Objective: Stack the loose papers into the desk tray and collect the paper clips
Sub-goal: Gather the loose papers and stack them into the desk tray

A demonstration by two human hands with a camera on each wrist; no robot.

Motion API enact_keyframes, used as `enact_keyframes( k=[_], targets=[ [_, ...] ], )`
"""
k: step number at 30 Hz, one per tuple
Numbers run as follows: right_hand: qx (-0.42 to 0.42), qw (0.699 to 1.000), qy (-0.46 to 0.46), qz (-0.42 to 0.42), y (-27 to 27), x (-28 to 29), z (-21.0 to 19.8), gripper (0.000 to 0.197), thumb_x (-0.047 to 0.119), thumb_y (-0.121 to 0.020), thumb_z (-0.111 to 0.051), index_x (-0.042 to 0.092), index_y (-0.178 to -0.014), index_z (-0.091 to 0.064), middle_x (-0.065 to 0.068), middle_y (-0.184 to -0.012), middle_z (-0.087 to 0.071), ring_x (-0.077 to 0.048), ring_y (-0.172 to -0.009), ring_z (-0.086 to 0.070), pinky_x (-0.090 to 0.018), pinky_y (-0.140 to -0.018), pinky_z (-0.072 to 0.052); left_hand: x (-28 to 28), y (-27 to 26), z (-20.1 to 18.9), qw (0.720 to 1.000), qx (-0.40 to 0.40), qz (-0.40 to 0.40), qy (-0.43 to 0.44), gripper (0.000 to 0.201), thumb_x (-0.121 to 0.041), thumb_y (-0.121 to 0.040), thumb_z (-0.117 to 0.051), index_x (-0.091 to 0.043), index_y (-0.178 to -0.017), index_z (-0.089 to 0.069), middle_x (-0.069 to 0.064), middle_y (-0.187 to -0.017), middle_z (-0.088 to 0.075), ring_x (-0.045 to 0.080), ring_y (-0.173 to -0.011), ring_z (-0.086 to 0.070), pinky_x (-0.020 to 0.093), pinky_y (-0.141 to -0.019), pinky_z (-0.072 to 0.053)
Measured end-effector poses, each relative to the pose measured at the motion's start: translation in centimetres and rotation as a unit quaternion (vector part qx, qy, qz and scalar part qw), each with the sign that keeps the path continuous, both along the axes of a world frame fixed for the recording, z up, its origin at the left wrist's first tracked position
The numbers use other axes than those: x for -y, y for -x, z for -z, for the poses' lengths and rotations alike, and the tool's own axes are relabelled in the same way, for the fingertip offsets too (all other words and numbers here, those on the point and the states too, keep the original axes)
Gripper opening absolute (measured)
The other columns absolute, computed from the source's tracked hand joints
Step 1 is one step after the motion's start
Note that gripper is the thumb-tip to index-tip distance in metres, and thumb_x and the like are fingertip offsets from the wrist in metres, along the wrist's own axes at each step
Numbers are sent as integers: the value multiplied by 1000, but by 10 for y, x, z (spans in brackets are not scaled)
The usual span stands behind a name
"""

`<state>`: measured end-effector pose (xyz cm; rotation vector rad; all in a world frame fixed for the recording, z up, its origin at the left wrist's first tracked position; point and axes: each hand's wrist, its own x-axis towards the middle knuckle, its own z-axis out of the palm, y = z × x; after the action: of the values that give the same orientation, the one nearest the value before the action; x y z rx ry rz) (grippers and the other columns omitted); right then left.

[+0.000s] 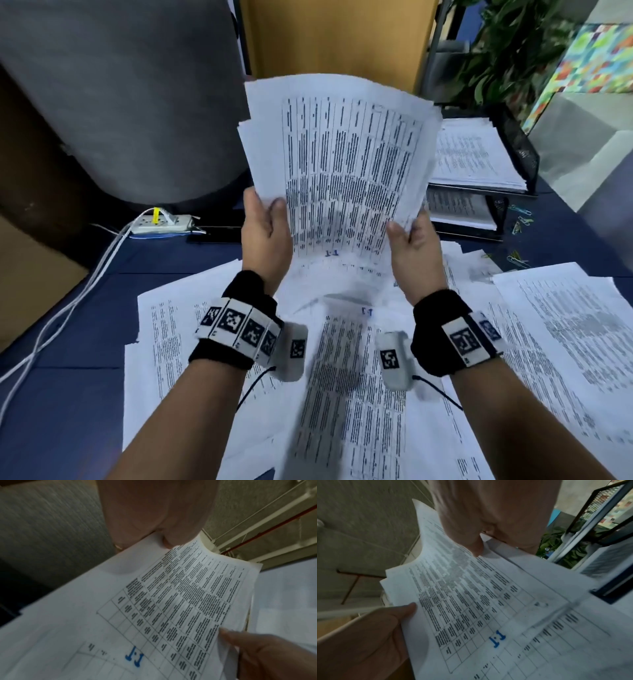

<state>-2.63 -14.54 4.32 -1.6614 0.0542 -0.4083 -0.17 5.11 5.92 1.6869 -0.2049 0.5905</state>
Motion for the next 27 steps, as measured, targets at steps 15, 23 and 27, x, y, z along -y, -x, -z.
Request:
enact_keyframes(
  k=[15,23,27],
  targets=[
    [-114,992,-48,-8,-13,3,10,11,9,-94,-52,11,-105,-50,-3,-92,-58,-14,-85,-56,-36,-90,-45,0,-20,37,981,-147,49,119,21,-5,-95,-52,-23,-106,-51,-9,-86,-58,-3,-82,-57,12,-80,-45],
    [-115,993,-26,5,-15,3,-2,57,4,-95,-43,18,-145,-22,-28,-126,-52,-31,-86,-60,-49,-84,-52,11,-25,35,984,-121,20,132,20,-1,-93,-52,-11,-104,-40,-8,-84,-54,-8,-70,-54,10,-71,-45],
    [-164,986,-8,4,-20,6,13,50,2,-94,-40,15,-140,-26,-5,-84,-50,-14,-60,-43,-31,-53,-41,12,-24,56,967,-192,28,164,32,2,-90,-57,-23,-107,-47,-7,-94,-61,-2,-82,-59,12,-72,-46]
  ],
)
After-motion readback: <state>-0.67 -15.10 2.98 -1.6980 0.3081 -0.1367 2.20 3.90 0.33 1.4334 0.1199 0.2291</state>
